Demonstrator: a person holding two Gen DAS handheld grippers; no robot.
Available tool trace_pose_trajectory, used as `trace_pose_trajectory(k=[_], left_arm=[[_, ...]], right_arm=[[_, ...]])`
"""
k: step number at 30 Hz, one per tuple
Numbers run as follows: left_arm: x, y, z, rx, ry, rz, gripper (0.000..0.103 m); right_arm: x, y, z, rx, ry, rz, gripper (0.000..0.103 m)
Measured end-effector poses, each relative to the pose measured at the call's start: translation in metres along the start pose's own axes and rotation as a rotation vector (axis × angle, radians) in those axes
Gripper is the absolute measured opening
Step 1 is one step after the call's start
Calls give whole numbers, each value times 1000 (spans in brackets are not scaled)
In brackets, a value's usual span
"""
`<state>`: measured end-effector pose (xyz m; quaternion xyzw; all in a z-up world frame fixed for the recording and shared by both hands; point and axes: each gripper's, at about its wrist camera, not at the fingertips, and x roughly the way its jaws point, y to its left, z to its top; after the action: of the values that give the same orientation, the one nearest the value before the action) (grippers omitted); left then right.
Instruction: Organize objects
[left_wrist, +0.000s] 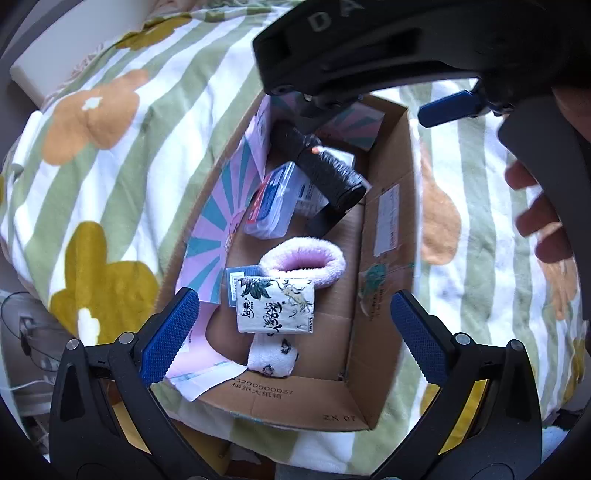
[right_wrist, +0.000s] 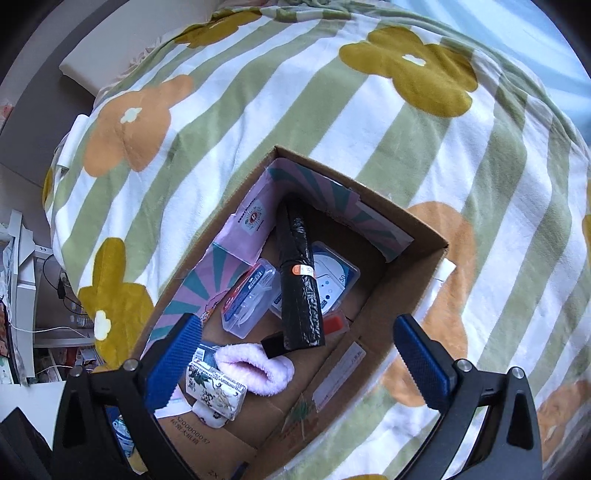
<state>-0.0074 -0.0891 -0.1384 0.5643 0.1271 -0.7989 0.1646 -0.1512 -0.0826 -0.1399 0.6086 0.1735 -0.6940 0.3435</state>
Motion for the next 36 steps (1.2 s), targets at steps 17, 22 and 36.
trace_pose_trajectory(k=[17, 22, 36], left_arm=[[-95, -46, 45, 171, -88, -119, 103], [-108, -74, 50, 266, -103, -148, 103], [-120, -108, 34, 377, -126, -150, 103]], right_arm=[[-173, -73, -106, 286, -205, -124, 102], [-201, -106, -159, 425, -253, -205, 103], [-206, -128, -236, 582, -252, -302, 102]])
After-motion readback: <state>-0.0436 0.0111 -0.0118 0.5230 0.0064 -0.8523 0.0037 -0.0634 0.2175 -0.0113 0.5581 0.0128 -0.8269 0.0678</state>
